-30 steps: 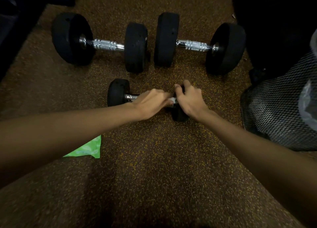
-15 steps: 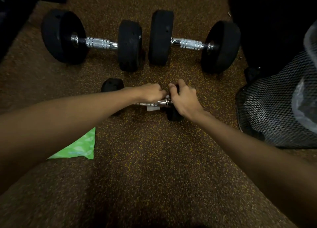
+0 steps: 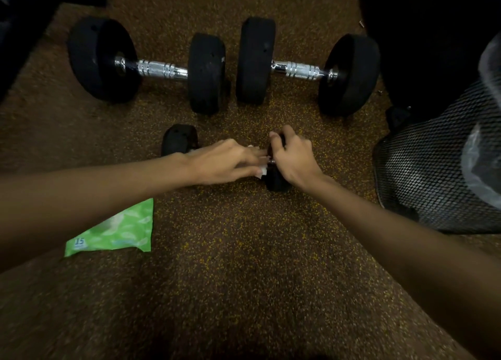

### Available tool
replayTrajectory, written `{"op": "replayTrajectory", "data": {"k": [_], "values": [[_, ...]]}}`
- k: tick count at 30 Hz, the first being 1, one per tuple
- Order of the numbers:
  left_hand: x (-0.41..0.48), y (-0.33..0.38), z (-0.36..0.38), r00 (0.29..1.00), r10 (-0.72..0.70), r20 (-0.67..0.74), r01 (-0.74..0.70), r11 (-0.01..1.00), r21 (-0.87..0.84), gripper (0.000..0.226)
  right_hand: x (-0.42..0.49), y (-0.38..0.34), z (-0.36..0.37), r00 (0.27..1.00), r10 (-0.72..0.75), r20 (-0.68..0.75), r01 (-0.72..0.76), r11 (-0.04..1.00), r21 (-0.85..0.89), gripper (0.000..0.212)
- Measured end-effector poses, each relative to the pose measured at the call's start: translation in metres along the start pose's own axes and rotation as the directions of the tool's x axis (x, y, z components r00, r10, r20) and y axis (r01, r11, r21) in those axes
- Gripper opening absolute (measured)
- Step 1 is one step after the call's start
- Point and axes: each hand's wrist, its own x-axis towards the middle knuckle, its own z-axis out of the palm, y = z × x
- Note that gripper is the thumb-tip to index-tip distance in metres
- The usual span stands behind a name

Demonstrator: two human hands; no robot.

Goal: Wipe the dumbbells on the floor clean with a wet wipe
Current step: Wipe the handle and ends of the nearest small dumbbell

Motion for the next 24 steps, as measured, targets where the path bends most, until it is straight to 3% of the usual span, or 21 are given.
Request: {"op": "replayTrajectory", "data": {"k": [4,8,11,14,16,18,20,24], "values": [[0.007,-0.001,-0.004,0.989,-0.103,-0.106,0.087,0.985,-0.146,0.031,0.000,-0.001,-0.001,1.000,0.006,0.003,-0.006,1.000,0.010,0.035],[0.021,-0.001,-0.004,0.943,-0.330,-0.047,0.330,0.944,0.005,0.038,0.003,-0.002,-0.002,1.000,0.018,0.015,-0.018,1.000,0.019,0.037],[0.029,0.005,-0.001,0.928,-0.372,-0.012,0.372,0.927,0.044,0.042,0.002,-0.003,-0.003,1.000,0.018,0.021,-0.019,0.999,0.027,0.036],[0.029,0.012,0.001,0.963,-0.271,-0.009,0.270,0.959,0.083,0.039,0.001,-0.004,-0.005,1.000,-0.001,0.016,0.001,1.000,0.023,0.033],[0.027,0.012,0.002,0.981,-0.196,0.008,0.186,0.945,0.270,0.037,0.000,-0.004,-0.004,1.000,-0.010,0.013,0.010,1.000,0.023,0.032],[0.023,0.009,0.007,0.998,-0.060,-0.019,0.061,0.829,0.557,0.034,0.000,-0.003,-0.004,1.000,-0.014,0.014,0.014,1.000,0.027,0.031],[0.017,0.005,0.014,0.995,0.100,0.012,-0.074,0.649,0.757,0.030,-0.001,-0.002,-0.003,1.000,-0.014,0.013,0.013,1.000,0.024,0.031],[-0.001,-0.006,0.022,0.954,0.299,-0.030,-0.141,0.533,0.834,0.045,-0.001,-0.001,-0.003,1.000,-0.021,-0.005,0.021,1.000,0.006,0.032]]}}
